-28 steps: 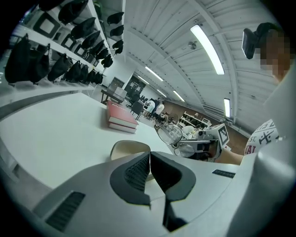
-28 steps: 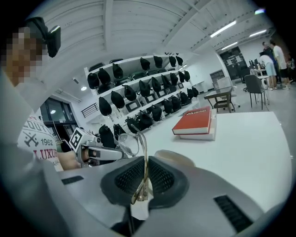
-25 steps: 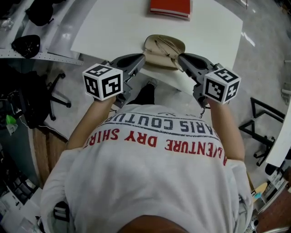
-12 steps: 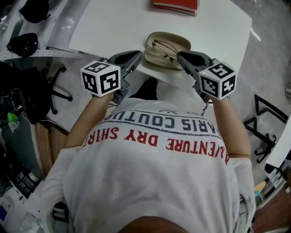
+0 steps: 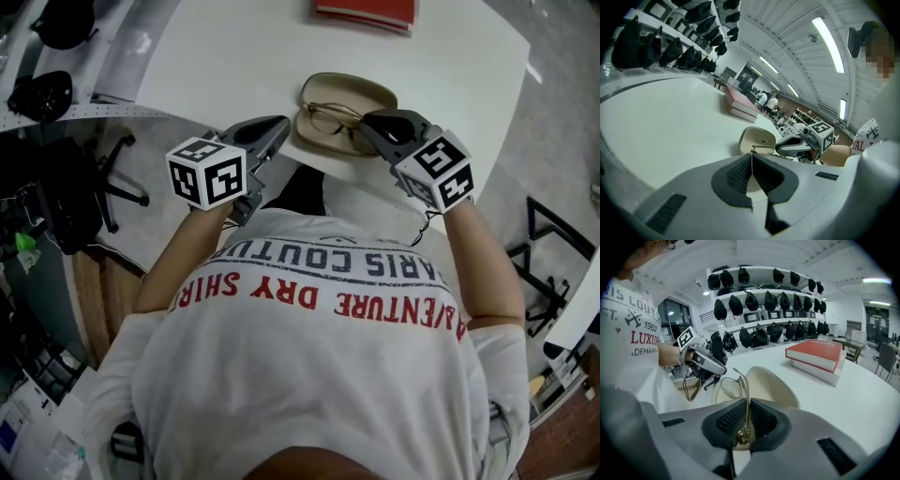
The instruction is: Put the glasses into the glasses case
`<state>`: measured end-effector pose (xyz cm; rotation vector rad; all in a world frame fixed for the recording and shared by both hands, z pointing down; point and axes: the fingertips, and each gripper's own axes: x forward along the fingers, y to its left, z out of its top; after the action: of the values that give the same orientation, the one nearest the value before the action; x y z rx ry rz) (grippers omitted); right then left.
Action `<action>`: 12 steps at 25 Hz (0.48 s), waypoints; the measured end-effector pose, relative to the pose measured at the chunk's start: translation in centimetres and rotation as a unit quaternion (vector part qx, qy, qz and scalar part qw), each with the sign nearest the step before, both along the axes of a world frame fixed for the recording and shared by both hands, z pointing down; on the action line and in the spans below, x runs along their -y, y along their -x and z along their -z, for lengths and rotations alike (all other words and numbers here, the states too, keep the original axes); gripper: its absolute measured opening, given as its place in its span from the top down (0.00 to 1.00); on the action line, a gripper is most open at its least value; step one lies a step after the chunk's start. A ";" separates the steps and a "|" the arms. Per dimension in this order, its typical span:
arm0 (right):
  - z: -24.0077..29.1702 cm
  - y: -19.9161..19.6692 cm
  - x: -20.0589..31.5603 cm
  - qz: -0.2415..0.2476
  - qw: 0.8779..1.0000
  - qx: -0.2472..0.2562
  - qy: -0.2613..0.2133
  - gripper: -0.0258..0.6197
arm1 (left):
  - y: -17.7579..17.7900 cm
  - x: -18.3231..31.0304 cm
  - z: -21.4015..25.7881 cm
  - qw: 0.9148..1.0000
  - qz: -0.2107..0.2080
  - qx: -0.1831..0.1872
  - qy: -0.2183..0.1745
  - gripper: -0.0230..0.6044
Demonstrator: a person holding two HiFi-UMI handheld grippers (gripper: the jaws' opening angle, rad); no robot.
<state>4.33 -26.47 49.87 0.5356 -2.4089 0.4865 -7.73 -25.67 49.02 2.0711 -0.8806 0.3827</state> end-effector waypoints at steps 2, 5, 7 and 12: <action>-0.4 0.0 0.1 0.016 1.000 -0.009 -0.011 0.90 | -0.2 0.0 -0.3 1.000 0.001 0.001 0.004 0.92; -1.0 0.2 0.1 0.038 0.999 -0.020 -0.027 0.90 | -0.2 0.0 -0.9 1.000 0.002 0.001 0.012 0.92; -1.3 0.5 0.2 0.048 0.998 -0.028 -0.036 0.90 | -0.2 0.0 -1.2 1.000 0.003 0.001 0.015 0.92; -2.0 0.5 -0.2 0.070 0.995 -0.047 -0.049 0.90 | -0.4 -0.1 -1.5 1.000 0.005 0.006 0.017 0.92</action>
<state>3.86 -26.31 51.91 0.4188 -2.3681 0.2791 -7.31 -25.54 50.50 2.0345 -0.8839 0.4022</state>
